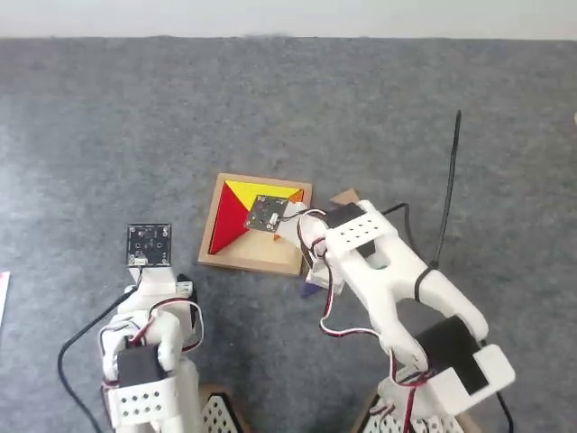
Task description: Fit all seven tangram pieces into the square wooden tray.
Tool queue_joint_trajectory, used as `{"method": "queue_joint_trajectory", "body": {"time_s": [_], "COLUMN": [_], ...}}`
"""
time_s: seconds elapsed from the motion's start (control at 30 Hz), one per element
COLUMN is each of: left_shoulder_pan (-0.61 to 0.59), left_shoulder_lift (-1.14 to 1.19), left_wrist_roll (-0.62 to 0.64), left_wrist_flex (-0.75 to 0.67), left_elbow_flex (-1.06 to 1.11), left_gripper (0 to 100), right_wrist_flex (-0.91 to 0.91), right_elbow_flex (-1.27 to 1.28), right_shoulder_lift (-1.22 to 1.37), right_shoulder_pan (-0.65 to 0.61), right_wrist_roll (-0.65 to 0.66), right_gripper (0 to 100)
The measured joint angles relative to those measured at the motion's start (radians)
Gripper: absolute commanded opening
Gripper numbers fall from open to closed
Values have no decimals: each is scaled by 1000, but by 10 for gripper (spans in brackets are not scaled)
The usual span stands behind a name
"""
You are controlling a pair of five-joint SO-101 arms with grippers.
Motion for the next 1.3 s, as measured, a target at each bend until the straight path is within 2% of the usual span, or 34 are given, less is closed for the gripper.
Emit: {"method": "queue_joint_trajectory", "body": {"time_s": [0.17,0.37,0.47,0.57,0.77,0.93,1.3], "left_shoulder_pan": [0,0,0,0,0,0,0], "left_shoulder_lift": [0,0,0,0,0,0,0], "left_wrist_roll": [0,0,0,0,0,0,0], "left_wrist_flex": [0,0,0,0,0,0,0], "left_elbow_flex": [0,0,0,0,0,0,0], "left_gripper": [80,80,80,80,80,80,80], "right_wrist_flex": [78,224,284,330,315,285,311], "right_elbow_flex": [-9,-11,-11,-11,-11,-11,-11], "right_shoulder_lift": [-14,-206,-301,-325,-232,-160,-141], "right_shoulder_pan": [0,15,6,-38,-100,-150,-167], "right_wrist_roll": [3,15,132,298,388,462,700], "right_gripper": [61,66,90,170,281,294,293]}}
